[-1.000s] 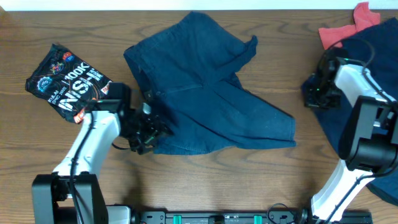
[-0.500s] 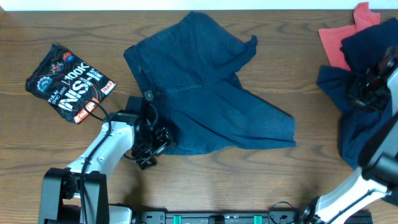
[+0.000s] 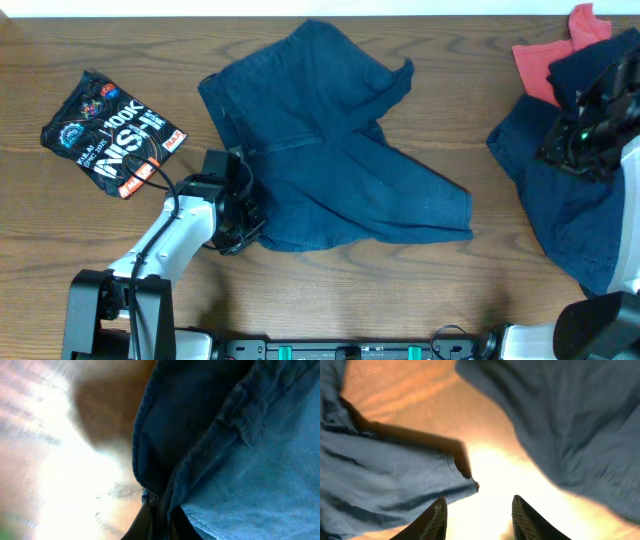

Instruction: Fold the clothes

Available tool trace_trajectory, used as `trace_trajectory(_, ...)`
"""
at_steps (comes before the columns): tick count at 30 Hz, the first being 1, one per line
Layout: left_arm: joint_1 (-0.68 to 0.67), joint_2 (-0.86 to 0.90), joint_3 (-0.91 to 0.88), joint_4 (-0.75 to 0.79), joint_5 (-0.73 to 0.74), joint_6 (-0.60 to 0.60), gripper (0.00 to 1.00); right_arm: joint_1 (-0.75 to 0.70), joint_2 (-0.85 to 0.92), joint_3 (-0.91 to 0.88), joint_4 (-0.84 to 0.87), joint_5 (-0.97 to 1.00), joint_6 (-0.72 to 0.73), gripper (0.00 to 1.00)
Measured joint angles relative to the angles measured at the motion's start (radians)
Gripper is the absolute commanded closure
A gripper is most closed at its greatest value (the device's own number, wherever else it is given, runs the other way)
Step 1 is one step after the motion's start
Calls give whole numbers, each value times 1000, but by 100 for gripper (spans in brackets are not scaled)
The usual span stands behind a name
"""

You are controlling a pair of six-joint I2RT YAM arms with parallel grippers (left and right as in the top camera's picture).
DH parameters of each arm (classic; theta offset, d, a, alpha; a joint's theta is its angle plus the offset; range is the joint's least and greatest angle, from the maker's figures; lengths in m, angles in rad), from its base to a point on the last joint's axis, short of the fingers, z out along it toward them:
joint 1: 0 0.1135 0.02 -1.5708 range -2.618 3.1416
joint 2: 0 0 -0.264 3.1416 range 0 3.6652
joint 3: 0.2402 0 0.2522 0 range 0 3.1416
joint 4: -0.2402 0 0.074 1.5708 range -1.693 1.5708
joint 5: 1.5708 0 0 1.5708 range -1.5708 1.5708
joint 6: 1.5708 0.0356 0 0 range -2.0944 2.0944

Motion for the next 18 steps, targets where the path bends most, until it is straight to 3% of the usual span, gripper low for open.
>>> trace_trajectory(10,0,0,0,-47,0,0,94,154,-106,-488,133,26,423,53)
trace_trajectory(11,0,0,0,-47,0,0,94,179,-120,-533,156,26,461,50)
trace_trajectory(13,0,0,0,-48,0,0,94,229,-143,-617,196,24,535,32)
trace_trajectory(18,0,0,0,-48,0,0,94,307,-167,-768,370,35,681,22)
